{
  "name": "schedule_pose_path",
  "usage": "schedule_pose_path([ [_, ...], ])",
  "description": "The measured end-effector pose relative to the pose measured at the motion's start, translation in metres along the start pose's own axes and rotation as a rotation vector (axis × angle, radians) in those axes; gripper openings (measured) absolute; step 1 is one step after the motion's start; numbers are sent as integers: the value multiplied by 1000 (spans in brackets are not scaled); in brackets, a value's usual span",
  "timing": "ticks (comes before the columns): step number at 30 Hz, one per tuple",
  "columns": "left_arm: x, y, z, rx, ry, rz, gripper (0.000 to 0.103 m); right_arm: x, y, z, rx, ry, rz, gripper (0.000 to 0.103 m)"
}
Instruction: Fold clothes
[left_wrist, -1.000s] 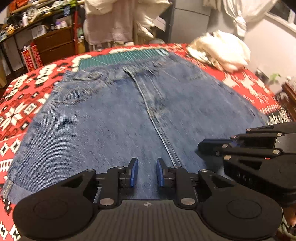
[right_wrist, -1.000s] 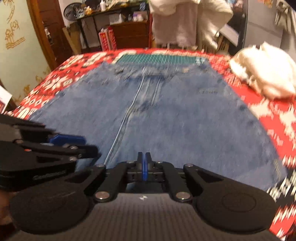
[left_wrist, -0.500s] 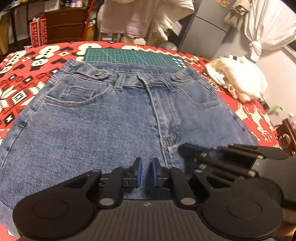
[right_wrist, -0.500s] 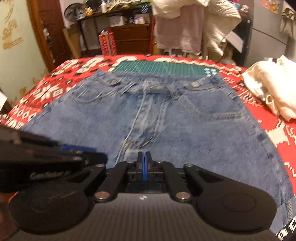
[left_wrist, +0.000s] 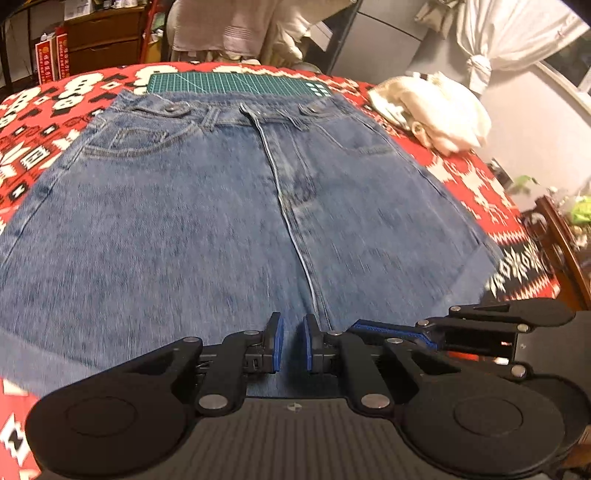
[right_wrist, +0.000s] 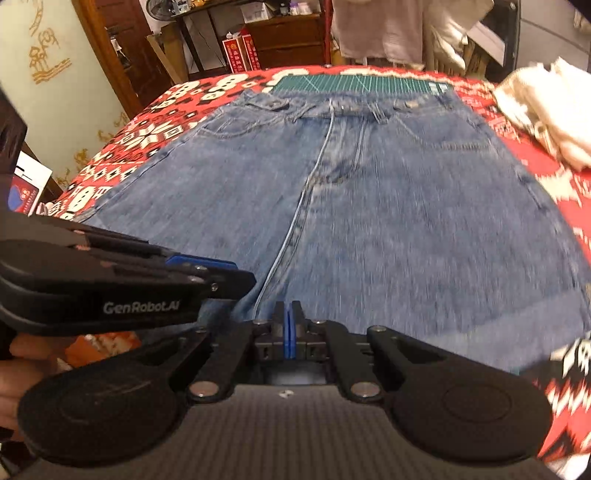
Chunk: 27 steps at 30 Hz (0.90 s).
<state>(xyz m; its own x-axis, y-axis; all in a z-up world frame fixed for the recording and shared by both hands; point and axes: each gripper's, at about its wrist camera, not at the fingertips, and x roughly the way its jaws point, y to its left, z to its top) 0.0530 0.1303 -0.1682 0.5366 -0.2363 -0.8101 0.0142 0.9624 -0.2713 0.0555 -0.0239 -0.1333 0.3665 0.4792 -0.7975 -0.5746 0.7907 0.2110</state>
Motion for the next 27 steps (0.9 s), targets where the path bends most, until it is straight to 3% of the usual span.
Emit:
schedule_pose_path([
  [12, -15, 0, -14, -16, 46, -3, 10, -17, -8, -7, 58, 5, 14, 2],
  [17, -25, 0, -9, -10, 7, 64, 11, -32, -11, -4, 33, -74, -48, 16],
  [19, -29, 1, -7, -4, -16, 112, 19, -35, -13, -2, 8, -114, -100, 34],
  [21, -30, 1, -2, 11, -41, 183, 40, -38, -17, 0, -12, -159, -158, 42],
  [23, -31, 0, 2, 33, -72, 263, 49, -37, -24, 3, -14, -191, -209, 55],
  [25, -29, 1, 7, 55, -98, 323, 57, -34, -32, 6, -9, -219, -247, 75],
  [27, -27, 3, 11, 77, -121, 378, 70, -31, -41, 8, -8, -246, -278, 84],
])
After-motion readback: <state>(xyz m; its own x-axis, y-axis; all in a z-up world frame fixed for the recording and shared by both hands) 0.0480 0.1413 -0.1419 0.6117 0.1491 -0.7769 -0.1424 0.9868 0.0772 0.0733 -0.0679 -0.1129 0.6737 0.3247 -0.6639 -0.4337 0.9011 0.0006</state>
